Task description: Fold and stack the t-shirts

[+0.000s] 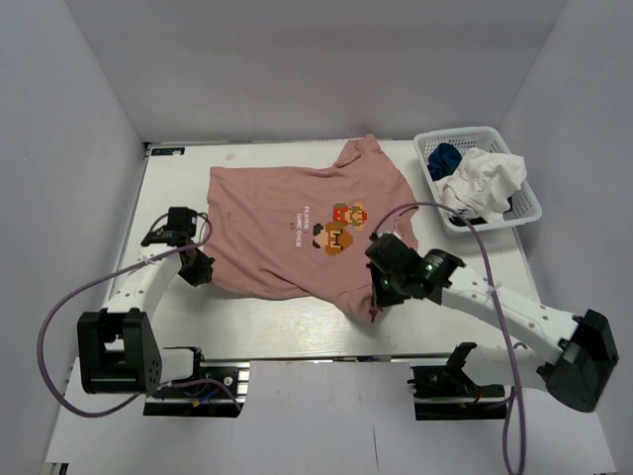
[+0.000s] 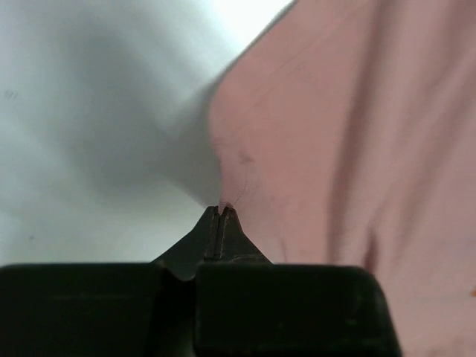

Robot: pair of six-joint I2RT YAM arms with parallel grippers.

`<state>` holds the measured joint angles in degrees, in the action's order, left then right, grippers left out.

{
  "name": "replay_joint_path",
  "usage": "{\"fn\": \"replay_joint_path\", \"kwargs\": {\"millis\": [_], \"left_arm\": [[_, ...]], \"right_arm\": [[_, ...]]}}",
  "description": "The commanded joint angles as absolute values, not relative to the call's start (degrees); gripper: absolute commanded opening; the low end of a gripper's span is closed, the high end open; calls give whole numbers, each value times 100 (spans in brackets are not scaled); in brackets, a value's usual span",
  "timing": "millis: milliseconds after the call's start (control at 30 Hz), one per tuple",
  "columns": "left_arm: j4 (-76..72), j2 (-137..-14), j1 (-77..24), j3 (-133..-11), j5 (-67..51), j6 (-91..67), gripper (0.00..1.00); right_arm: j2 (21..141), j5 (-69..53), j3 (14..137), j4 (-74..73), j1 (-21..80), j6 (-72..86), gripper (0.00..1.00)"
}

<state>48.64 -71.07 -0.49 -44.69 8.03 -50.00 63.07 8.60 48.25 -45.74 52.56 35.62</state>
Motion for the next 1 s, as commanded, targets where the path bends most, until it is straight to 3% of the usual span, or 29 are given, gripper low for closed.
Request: {"fn": "replay_joint_path", "kwargs": {"millis": [0, 533, 967], "left_arm": [[4623, -7408, -44, -5149, 791, -4957, 0], [4623, -9702, 61, -7531, 800, -4772, 0], [4412, -11021, 185, -8700, 800, -4430, 2]], "right_arm": [[6951, 1423, 5613, -4185, 4862, 3507, 0], [8955, 1090, 8348, -3911, 2814, 1846, 0], [10502, 615, 9631, -3735, 2356, 1064, 0]]}}
